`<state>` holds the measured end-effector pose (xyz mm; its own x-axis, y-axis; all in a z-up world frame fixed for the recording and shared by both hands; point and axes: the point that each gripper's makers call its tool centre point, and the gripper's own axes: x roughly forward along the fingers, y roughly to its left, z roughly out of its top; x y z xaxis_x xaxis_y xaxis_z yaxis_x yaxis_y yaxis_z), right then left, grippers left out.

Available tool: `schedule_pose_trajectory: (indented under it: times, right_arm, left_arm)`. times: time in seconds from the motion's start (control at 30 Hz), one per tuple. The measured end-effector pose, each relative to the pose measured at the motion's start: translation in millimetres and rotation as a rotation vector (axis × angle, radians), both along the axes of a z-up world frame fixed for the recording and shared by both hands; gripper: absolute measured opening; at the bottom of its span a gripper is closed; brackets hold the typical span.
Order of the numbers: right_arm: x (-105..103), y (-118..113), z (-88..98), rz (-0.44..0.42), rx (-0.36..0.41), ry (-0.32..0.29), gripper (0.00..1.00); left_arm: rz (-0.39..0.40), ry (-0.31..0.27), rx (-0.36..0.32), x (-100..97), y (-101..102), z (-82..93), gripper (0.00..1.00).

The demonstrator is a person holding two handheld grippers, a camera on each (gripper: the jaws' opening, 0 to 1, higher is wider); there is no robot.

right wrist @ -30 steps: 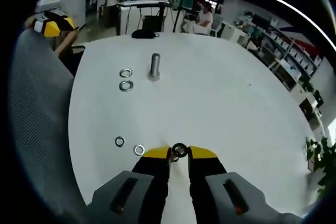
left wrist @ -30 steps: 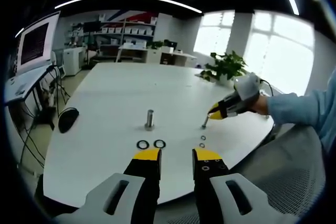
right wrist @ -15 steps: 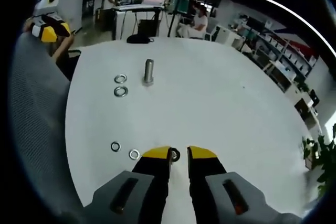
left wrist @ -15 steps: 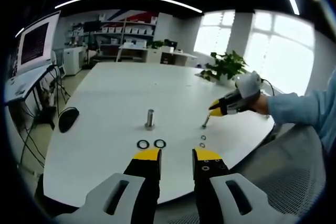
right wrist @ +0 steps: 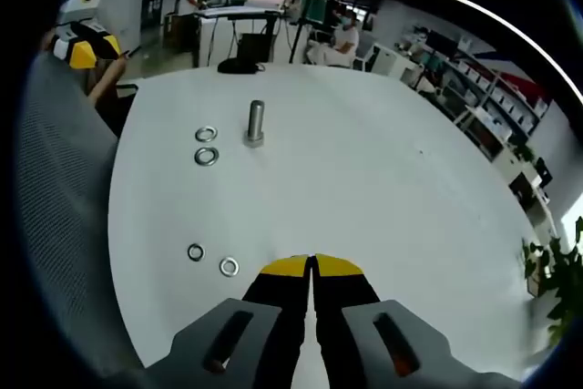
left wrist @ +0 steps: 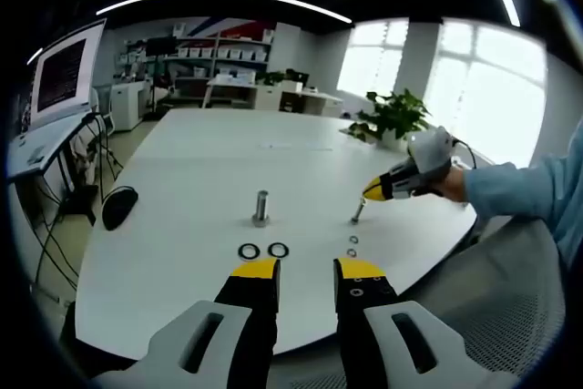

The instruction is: Place the washer onto the threaded stud by aligning its center hole with the stud, sliding it down to the base, and recovering from edge contact or off-axis alignment until the washer reaches the visible bottom stop.

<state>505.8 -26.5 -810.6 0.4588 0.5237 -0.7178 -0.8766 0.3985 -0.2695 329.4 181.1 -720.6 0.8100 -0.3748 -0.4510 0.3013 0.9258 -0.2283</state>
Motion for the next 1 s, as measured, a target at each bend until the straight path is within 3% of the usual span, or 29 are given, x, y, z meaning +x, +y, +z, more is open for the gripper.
schedule_pose_trajectory:
  times: [0.27, 1.0]
  right_arm:
    - [1.2, 0.2, 1.7, -0.001, -0.007, -0.021, 0.03]
    - [2.7, 0.5, 8.0, -0.021, 0.036, -0.007, 0.03]
  left_arm:
    - [-0.002, -0.002, 0.000, 0.0, -0.2, 0.3, 0.21]
    - [-0.007, -0.002, -0.001, -0.1, -1.1, 0.6, 0.21]
